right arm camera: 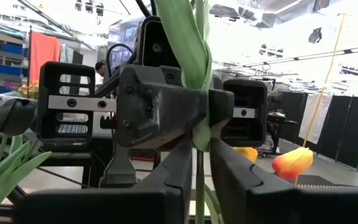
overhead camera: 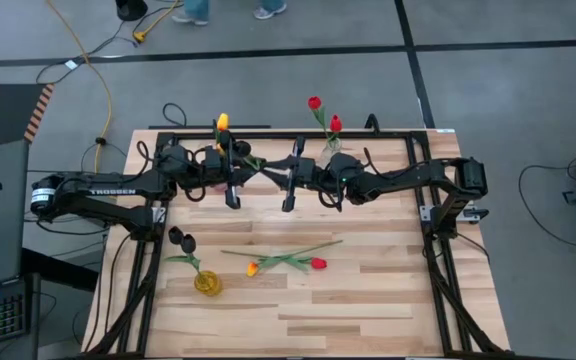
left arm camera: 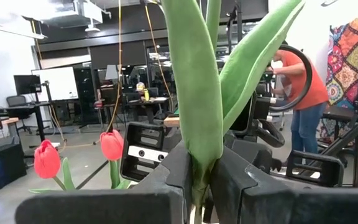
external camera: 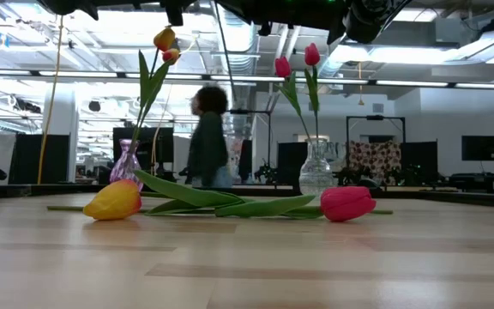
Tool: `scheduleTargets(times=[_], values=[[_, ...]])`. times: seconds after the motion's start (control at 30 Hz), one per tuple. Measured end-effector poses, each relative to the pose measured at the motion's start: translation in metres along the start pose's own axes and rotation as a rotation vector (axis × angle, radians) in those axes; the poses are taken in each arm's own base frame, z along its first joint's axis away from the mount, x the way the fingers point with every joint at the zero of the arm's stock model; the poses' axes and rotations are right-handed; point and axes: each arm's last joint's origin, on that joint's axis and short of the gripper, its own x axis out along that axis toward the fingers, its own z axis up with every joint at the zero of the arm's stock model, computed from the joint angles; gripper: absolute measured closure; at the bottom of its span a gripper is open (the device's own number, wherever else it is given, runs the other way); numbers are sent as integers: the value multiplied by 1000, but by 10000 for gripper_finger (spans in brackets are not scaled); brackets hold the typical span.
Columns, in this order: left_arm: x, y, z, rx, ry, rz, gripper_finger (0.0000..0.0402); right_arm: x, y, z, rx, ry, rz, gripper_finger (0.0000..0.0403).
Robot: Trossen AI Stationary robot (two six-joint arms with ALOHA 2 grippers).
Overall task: Sort flowers into vase by color
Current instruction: Put the black tulip into the yellow vase
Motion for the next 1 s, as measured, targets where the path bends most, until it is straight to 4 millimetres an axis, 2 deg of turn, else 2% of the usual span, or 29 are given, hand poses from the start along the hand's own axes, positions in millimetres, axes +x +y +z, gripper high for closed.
scheduleTargets(times=[0.27,0.47,0.7,1.0], values=[[-2,0,2,-2,-2,0,372,-1,0,1,0,46,9,248],[-17,0,15,-4,2,-1,372,-9,0,13,-1,137,29,205],[-48,-1,41,-32,-42,0,373,-20,0,24,-3,248,56,196],[-96,-9,71,-63,-120,-78,373,-22,0,22,-2,301,66,198]])
